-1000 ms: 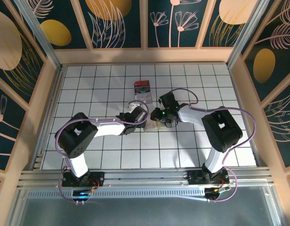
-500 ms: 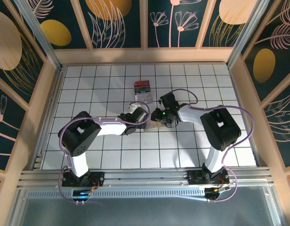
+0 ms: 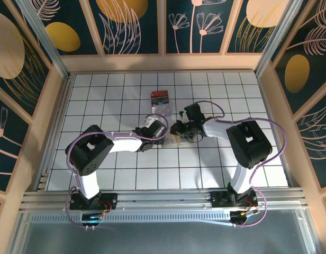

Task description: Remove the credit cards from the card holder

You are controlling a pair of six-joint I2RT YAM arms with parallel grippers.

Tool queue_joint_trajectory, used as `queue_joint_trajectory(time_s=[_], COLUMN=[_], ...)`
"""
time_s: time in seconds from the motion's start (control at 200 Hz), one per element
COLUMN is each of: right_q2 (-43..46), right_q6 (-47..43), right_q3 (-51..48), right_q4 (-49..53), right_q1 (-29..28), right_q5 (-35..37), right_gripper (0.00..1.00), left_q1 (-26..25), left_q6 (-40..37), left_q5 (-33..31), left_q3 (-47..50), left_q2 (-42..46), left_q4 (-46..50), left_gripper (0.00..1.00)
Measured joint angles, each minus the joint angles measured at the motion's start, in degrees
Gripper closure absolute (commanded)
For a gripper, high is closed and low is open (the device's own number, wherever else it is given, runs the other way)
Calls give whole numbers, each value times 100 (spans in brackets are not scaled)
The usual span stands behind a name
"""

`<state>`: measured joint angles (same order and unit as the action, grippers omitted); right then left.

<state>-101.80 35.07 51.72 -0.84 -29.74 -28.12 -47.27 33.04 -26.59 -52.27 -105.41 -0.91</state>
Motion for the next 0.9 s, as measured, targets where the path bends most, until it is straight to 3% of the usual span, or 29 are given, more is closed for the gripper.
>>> queue_joint_trajectory(time_s=[0.901], right_q2=[-101], right_q6=[603], right_q3=[-758], right_q4=[-1550], right_q1=[363], right_q5=[-975], right_gripper=[80], left_q1=[-31], left_q6=[26], left_q5=[-101], left_q3=[0], left_q2=[-2], left_q4=[13], left_gripper=[1])
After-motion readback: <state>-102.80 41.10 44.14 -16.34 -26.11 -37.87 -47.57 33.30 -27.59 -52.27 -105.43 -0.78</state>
